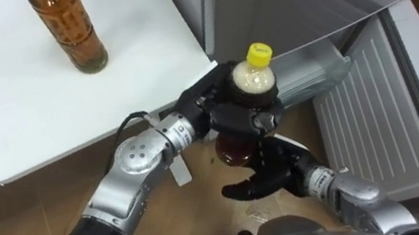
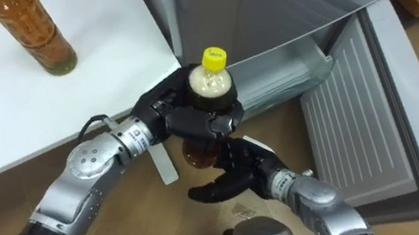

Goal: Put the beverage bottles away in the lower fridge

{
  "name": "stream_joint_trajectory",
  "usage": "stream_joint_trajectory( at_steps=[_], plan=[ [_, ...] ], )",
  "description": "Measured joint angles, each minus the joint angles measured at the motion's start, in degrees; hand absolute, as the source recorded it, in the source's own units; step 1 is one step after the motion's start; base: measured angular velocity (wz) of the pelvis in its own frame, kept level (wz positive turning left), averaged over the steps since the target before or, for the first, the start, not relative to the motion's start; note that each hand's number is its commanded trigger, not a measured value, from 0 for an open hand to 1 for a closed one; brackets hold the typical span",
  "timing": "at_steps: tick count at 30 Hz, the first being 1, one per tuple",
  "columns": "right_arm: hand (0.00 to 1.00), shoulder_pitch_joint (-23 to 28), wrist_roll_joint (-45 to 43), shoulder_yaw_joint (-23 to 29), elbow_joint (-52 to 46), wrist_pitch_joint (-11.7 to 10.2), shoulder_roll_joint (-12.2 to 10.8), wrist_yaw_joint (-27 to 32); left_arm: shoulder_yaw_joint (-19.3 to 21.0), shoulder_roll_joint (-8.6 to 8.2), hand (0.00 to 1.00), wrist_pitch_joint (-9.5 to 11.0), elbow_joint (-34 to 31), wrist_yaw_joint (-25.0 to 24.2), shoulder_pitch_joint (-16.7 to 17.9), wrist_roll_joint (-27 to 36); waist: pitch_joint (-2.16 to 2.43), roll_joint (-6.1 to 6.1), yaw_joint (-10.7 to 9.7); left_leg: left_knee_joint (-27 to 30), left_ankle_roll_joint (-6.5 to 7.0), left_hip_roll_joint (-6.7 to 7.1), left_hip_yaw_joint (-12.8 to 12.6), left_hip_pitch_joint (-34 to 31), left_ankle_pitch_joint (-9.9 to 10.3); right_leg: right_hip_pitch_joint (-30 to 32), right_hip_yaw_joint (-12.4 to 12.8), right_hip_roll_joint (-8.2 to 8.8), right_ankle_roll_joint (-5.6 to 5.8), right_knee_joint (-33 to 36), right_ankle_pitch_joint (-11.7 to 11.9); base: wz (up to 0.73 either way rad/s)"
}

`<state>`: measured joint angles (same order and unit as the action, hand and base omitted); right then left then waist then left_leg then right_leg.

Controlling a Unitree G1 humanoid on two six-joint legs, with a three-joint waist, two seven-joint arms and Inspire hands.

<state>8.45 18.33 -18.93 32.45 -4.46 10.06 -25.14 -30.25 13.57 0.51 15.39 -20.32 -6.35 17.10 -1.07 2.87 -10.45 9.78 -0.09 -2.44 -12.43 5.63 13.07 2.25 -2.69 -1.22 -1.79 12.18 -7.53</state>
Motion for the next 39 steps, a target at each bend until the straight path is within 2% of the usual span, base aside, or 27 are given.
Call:
stream_joint_trajectory(
  at_steps=[2,8,13,20,25,30,34,36,37,38,39],
  plan=[
    [0.0,0.06,0.91,-0.06,-0.19,0.02,-0.05,-0.14,0.04,0.75,1.0,0.0,0.06,0.0,0.44,-1.13,-0.01,-0.04,-0.02,0.26,0.01,0.04,0.05,-0.11,0.01,0.29,0.24,0.01,0.0,0.41,0.0,-0.09],
    [0.0,0.11,7.48,-1.29,-3.95,0.09,0.35,-2.76,-0.02,0.51,1.0,0.01,0.49,-0.8,0.66,-4.4,0.02,-0.13,0.15,1.58,0.4,0.02,0.21,-0.89,0.48,0.4,0.31,0.03,0.06,0.68,0.05,0.01],
    [0.0,0.17,9.59,-2.35,-5.63,0.15,1.37,-3.81,-0.01,0.36,1.0,0.34,0.49,-1.12,0.69,-4.39,-0.04,-0.28,0.96,1.69,0.59,0.02,0.21,-1.08,0.81,0.92,0.39,0.04,0.09,1.35,0.09,0.01],
    [0.0,0.67,12.88,-2.45,-6.33,0.14,1.54,-3.92,-0.15,0.34,1.0,2.11,0.58,-1.09,0.71,-4.39,-0.04,-0.3,1.45,1.66,0.74,0.09,0.21,-1.2,0.98,0.93,0.46,0.05,0.36,1.32,0.25,0.0],
    [0.0,0.67,13.29,-2.49,-6.32,0.14,1.81,-4.39,-0.24,0.34,1.0,2.35,0.58,-1.13,0.7,-4.37,-0.01,-0.39,1.47,1.7,0.74,0.09,0.2,-1.27,0.98,1.01,0.6,0.02,0.36,1.2,0.26,0.0],
    [0.0,0.61,16.36,-4.59,-6.33,0.14,3.65,-5.1,-0.41,0.34,1.0,2.37,0.56,-1.54,0.7,-4.34,0.1,-0.55,1.57,1.99,0.74,0.08,0.25,-1.82,0.97,1.03,0.3,-0.03,0.42,0.55,0.39,0.01],
    [0.0,0.64,18.59,-5.24,-6.35,0.15,3.77,-5.08,-0.36,0.34,1.0,2.41,0.46,-1.59,0.68,-4.13,0.13,-0.52,1.72,2.02,0.74,0.08,0.26,-1.73,0.97,1.02,0.15,0.02,0.44,0.54,0.4,0.0],
    [0.2,0.64,19.97,-5.89,-6.37,0.15,3.92,-4.89,-0.37,0.34,1.0,2.47,0.44,-1.58,0.68,-4.13,0.13,-0.51,1.84,2.02,0.74,0.07,0.27,-1.69,0.97,1.0,-0.35,0.08,0.45,0.53,0.42,0.0],
    [0.82,0.64,20.05,-6.01,-6.42,0.15,3.92,-4.84,-0.38,0.34,1.0,2.47,0.44,-1.58,0.68,-4.13,0.13,-0.51,1.84,2.01,0.74,0.07,0.27,-1.7,0.97,1.0,-0.4,0.09,0.45,0.53,0.42,0.0],
    [1.0,0.63,20.15,-6.22,-6.58,0.15,3.94,-4.66,-0.38,0.34,1.0,2.47,0.44,-1.59,0.68,-4.14,0.12,-0.47,1.87,2.0,0.74,0.07,0.27,-1.7,0.97,0.99,-0.46,0.1,0.45,0.54,0.43,0.0],
    [1.0,0.6,20.36,-6.37,-6.63,0.15,3.95,-4.45,-0.42,0.33,1.0,2.47,0.44,-1.58,0.68,-4.14,0.12,-0.42,1.87,1.98,0.74,0.08,0.3,-1.71,0.97,0.98,-0.52,0.11,0.46,0.54,0.43,0.0]
  ],
)
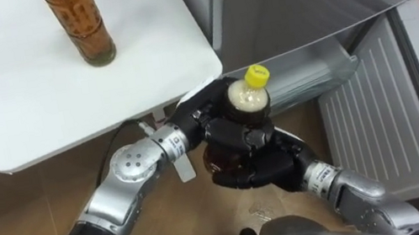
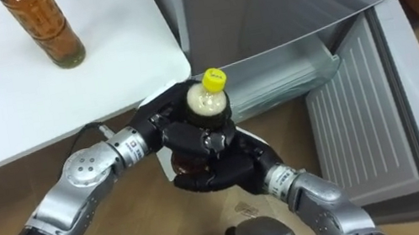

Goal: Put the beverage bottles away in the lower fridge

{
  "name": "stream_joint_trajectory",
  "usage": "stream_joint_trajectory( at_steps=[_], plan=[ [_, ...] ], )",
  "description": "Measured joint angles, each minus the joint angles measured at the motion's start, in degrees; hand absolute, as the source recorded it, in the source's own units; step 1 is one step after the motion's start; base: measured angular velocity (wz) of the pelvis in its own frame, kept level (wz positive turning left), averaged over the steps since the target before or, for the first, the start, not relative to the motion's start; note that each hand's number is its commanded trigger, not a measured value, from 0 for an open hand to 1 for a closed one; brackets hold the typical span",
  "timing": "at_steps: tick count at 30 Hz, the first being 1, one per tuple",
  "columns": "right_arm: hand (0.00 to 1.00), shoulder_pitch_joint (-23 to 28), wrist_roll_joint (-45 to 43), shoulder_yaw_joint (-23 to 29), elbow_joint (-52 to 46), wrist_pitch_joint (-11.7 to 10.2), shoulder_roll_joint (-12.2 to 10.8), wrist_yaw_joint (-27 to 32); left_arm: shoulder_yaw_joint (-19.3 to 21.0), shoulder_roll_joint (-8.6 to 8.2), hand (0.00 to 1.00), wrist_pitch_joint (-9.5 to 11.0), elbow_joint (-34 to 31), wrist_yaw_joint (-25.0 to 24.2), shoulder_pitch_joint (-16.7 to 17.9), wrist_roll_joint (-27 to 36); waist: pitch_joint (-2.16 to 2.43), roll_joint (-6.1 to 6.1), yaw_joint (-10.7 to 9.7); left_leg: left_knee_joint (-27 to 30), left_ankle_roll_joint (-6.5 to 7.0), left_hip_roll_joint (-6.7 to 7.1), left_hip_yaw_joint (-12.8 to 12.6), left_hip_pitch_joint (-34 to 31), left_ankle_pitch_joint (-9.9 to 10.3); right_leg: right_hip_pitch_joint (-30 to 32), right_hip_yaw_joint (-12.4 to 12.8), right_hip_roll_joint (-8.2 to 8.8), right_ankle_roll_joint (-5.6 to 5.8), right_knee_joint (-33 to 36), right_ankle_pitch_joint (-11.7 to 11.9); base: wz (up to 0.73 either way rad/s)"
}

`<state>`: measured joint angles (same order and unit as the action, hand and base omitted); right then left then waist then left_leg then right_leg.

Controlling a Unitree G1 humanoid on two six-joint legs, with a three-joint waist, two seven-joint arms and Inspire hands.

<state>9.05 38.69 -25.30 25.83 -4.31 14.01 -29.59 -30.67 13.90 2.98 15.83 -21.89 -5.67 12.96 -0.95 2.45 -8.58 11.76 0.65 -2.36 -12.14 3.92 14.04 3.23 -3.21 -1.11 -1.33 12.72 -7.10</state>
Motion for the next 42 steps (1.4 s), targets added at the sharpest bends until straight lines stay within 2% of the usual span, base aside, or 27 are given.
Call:
stream_joint_trajectory(
  at_steps=[5,7,13,16,23,27,28,29,30,36,42],
  plan=[
    [1.0,0.0,0.45,-0.33,0.24,0.14,0.02,2.1,-0.46,-0.09,1.0,0.01,-0.19,0.03,0.0,0.15,-0.04,0.11,0.03,-0.08,0.0,0.05,0.02,-0.01,0.0,0.0,-0.1,-0.02,0.01,0.02,0.01,0.0],
    [1.0,0.0,0.33,-0.28,0.61,0.17,0.37,3.25,-1.36,-0.36,1.0,0.14,-0.26,-0.1,-0.02,0.79,-0.05,0.12,0.71,-0.16,0.02,0.07,0.0,0.02,0.01,0.03,0.03,-0.01,0.02,-0.07,0.01,0.0],
    [1.0,0.14,0.09,-0.77,0.68,0.19,1.23,3.24,-2.04,-0.94,1.0,0.05,0.19,-0.05,-0.01,3.22,-0.15,0.3,1.13,-0.14,0.04,0.02,-0.03,-0.11,0.02,0.16,0.0,-0.01,0.03,-0.17,0.01,0.0],
    [1.0,0.23,1.6,-0.91,0.69,0.65,1.19,3.25,-1.99,-1.02,1.0,0.1,0.3,-0.31,0.0,5.55,-0.15,0.37,1.24,-0.09,0.04,0.05,-0.08,-0.25,0.02,0.32,0.02,0.03,0.03,-0.17,0.01,0.0],
    [1.0,0.33,1.82,-0.88,0.71,0.72,0.94,3.24,-1.97,-1.6,1.0,0.12,0.82,-1.86,0.01,5.6,-0.15,0.38,1.11,0.03,0.04,0.02,-0.16,-1.42,0.02,1.42,-0.07,0.07,0.03,-0.05,0.02,-0.01],
    [1.0,0.6,2.8,-0.78,0.71,0.72,0.04,2.62,-1.79,-2.03,1.0,0.11,1.14,-1.83,0.02,6.73,-0.15,0.37,1.04,0.01,0.04,-0.02,-0.14,-1.42,0.02,1.42,-0.02,0.08,0.03,-0.06,0.02,0.0],
    [1.0,0.64,2.87,-0.77,0.71,0.72,-0.05,2.62,-1.79,-2.03,0.73,0.1,1.15,-1.83,0.02,6.77,-0.15,0.38,1.05,0.01,0.04,-0.01,-0.14,-1.42,0.02,1.42,-0.02,0.08,0.03,-0.06,0.02,0.0],
    [1.0,0.73,3.07,-0.76,0.71,0.72,-0.16,2.62,-1.79,-2.03,0.04,0.1,1.14,-1.84,0.03,6.81,-0.15,0.38,1.05,0.0,0.04,0.01,-0.14,-1.42,0.02,1.42,-0.04,0.08,0.03,-0.06,0.02,0.0],
    [1.0,0.79,3.23,-0.78,0.71,0.72,-0.2,2.62,-1.85,-2.03,0.0,0.09,1.14,-1.84,0.04,6.81,-0.15,0.37,1.04,0.0,0.04,0.03,-0.14,-1.44,0.02,1.42,-0.05,0.08,0.03,-0.07,0.02,0.0],
    [1.0,1.12,3.81,-0.88,0.76,0.85,-0.05,2.56,-2.14,-1.75,0.0,0.04,1.14,-2.23,0.03,6.77,-0.14,0.36,0.94,0.06,0.04,0.06,-0.04,-1.97,0.02,1.64,-0.16,0.1,0.03,-0.09,0.02,0.0],
    [1.0,1.15,4.96,-1.56,0.76,2.39,-0.23,0.01,-2.84,-1.71,0.0,-0.04,1.14,-2.46,0.3,6.01,-0.12,0.33,0.94,0.99,0.04,0.05,0.21,-2.5,0.02,1.93,-0.51,0.1,0.03,-0.13,0.02,0.02]
  ],
)
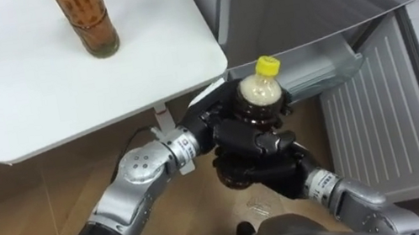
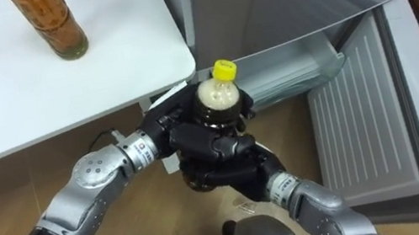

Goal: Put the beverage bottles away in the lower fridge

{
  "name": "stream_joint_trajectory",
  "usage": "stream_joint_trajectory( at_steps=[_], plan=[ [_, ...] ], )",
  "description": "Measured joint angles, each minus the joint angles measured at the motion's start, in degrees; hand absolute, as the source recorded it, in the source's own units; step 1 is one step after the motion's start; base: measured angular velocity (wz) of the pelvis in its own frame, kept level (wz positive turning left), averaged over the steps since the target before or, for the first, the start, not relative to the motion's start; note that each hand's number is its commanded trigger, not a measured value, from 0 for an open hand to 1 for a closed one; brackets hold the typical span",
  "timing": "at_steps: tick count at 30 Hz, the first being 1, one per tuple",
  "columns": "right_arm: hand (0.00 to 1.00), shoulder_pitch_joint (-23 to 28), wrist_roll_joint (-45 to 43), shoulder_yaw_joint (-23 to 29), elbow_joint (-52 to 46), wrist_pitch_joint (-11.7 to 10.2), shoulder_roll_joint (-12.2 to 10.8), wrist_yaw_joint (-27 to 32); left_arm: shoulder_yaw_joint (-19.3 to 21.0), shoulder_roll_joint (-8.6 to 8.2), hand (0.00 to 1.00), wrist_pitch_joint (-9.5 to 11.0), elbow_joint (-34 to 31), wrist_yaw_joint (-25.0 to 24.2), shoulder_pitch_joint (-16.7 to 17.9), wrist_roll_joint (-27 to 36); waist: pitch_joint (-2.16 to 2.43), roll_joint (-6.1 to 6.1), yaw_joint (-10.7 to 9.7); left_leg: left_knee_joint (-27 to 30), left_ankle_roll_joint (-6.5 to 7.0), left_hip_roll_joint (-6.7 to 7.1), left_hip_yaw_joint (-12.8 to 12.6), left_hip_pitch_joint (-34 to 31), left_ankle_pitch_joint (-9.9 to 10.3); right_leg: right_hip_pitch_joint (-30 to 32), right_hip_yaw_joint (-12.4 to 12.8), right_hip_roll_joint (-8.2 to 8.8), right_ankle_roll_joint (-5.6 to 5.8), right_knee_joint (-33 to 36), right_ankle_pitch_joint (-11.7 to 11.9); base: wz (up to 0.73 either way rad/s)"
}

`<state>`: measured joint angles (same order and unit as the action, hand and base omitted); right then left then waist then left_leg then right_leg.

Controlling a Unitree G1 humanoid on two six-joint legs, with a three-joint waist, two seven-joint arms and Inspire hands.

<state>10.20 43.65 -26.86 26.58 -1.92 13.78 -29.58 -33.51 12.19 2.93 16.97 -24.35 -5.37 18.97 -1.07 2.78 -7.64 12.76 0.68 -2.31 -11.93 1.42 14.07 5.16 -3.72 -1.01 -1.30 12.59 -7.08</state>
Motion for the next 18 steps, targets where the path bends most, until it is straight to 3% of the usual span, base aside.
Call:
stream_joint_trajectory(
  at_steps=[5,10,18],
  plan=[
    [1.0,0.01,-0.26,-0.25,0.0,1.49,-0.11,-1.79,-0.38,0.01,0.0,-0.28,1.19,0.03,-0.27,-1.15,0.01,-0.08,-0.2,-0.04,0.0,-0.03,-0.01,0.2,0.0,-0.15,-0.08,0.04,0.0,0.11,0.0,0.0],
    [1.0,0.02,-0.27,-0.74,0.02,3.19,0.09,-1.74,-0.57,0.03,0.0,-0.21,3.79,0.19,-0.09,-1.52,-0.26,-0.64,-0.18,-0.11,0.0,-0.04,-0.02,0.3,0.0,-0.19,-0.1,0.07,-0.03,0.32,0.02,0.0],
    [1.0,0.32,-0.67,-0.74,0.02,3.34,1.06,-1.13,-0.74,-0.28,0.0,0.18,4.63,0.48,0.36,-7.58,-0.35,-1.35,-0.03,-1.13,0.01,-0.05,-0.4,0.82,-0.01,-0.16,0.43,-0.04,-0.02,0.38,0.04,-0.02]
  ],
)
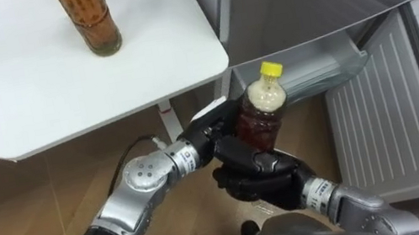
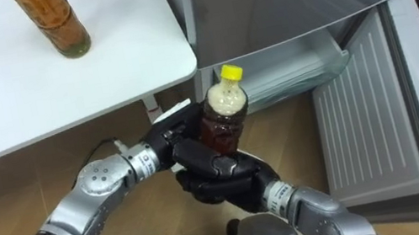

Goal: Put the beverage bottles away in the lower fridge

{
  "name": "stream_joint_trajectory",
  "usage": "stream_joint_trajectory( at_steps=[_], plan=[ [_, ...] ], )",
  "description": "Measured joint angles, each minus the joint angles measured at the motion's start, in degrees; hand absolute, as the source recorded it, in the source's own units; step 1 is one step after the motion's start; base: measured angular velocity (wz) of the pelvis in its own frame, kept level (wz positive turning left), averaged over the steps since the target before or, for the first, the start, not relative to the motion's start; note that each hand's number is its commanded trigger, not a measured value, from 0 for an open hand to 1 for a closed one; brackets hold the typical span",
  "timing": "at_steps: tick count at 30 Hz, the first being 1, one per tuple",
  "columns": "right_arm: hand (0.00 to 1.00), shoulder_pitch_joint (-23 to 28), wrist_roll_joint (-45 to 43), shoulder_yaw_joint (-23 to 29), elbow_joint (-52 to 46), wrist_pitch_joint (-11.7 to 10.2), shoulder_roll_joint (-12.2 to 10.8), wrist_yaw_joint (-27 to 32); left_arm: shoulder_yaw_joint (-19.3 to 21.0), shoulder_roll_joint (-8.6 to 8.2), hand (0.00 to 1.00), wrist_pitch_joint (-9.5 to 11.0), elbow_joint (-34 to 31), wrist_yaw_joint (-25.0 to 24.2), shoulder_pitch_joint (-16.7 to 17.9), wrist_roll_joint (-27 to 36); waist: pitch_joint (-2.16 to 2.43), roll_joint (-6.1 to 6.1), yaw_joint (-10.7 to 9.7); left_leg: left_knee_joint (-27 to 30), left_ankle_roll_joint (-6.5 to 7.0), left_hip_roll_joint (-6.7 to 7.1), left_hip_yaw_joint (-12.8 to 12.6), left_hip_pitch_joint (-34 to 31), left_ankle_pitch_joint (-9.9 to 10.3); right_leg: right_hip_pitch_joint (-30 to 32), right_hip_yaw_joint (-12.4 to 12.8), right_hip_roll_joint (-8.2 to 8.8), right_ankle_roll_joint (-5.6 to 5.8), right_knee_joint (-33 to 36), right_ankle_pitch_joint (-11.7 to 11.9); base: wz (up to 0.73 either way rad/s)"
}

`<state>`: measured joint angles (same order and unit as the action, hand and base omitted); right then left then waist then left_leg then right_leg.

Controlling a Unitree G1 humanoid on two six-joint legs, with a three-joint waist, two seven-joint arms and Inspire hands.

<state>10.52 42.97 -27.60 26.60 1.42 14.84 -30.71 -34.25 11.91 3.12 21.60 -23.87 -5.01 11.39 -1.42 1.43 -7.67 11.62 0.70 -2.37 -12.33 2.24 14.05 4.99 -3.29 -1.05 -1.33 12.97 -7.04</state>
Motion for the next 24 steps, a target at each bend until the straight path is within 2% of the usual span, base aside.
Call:
stream_joint_trajectory(
  at_steps=[5,12,15,18,24],
  plan=[
    [1.0,0.29,-0.78,0.0,0.88,0.0,0.31,0.0,-0.17,-0.28,0.0,1.14,0.23,0.9,0.19,-4.53,0.01,-0.13,0.03,0.07,0.0,0.08,-0.13,0.06,-0.01,0.04,-0.06,-0.07,0.04,0.0,-0.03,-0.01],
    [1.0,0.29,-0.82,-0.01,3.52,3.44,-0.51,0.15,-0.23,-1.1,0.0,2.0,5.47,1.9,0.31,-5.42,0.02,-0.12,0.21,-0.12,0.0,0.11,0.03,0.41,-0.01,-0.23,-0.03,-0.11,0.04,-0.18,-0.03,0.0],
    [1.0,0.29,-0.85,-0.01,6.07,4.55,-1.55,1.74,0.55,-2.57,0.0,2.21,7.73,3.28,0.57,-9.99,0.02,-0.12,0.51,-0.24,0.0,0.11,-0.1,0.45,-0.01,-0.23,0.03,-0.17,0.04,-0.2,-0.03,0.0],
    [1.0,0.16,-0.73,0.17,6.34,4.96,-1.58,2.7,2.68,-3.78,0.0,2.25,8.84,4.18,0.95,-13.58,0.05,-0.18,1.37,-0.24,0.0,0.1,-0.13,0.41,-0.01,-0.24,0.06,-0.19,0.04,-0.25,-0.03,0.0],
    [1.0,-0.16,-1.93,0.19,6.45,6.23,-1.63,4.89,4.93,-5.56,0.0,2.35,12.82,5.67,1.36,-14.76,0.06,-0.22,2.34,-0.24,-0.01,0.12,-0.02,0.75,-0.02,-0.64,-0.2,-0.11,0.04,-0.28,-0.03,0.01]
  ],
)
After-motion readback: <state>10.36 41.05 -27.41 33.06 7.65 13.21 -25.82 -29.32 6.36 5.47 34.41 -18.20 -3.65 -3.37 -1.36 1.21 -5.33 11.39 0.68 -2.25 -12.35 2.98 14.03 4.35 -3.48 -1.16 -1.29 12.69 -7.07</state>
